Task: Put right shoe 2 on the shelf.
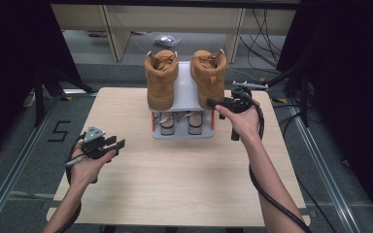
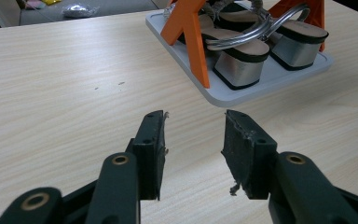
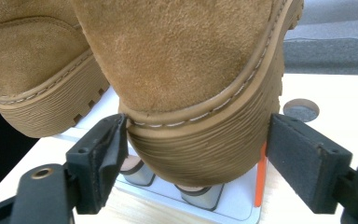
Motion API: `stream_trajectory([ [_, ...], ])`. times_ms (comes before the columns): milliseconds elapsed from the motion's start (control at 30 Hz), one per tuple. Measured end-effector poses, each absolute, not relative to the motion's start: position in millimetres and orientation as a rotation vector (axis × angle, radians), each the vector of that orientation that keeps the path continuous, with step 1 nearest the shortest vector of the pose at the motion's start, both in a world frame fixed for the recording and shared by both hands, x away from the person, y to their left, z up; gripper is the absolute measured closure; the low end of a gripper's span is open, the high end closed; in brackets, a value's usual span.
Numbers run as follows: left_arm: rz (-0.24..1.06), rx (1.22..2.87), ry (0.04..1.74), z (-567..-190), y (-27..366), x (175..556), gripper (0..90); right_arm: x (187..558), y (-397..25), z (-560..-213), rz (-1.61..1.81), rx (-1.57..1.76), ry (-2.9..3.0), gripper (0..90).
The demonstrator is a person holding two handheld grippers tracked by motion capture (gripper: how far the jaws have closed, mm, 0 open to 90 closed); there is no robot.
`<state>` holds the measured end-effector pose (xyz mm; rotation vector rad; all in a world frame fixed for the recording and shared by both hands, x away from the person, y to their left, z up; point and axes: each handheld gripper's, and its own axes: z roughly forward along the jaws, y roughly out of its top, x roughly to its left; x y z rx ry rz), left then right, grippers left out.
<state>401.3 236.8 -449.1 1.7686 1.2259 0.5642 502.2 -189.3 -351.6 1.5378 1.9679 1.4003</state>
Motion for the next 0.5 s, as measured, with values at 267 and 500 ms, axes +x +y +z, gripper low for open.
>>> stream_trajectory([
  [267,0.556,1.773,1.218,-449.9,231.8,403.0,57.7,504.6,-186.9,-349.3,1.376,1.491,1.994,22.1],
  [500,0.557,1.777,1.215,-449.3,231.5,403.8,57.7,510.5,-182.2,-349.0,1.363,1.477,2.002,22.4],
])
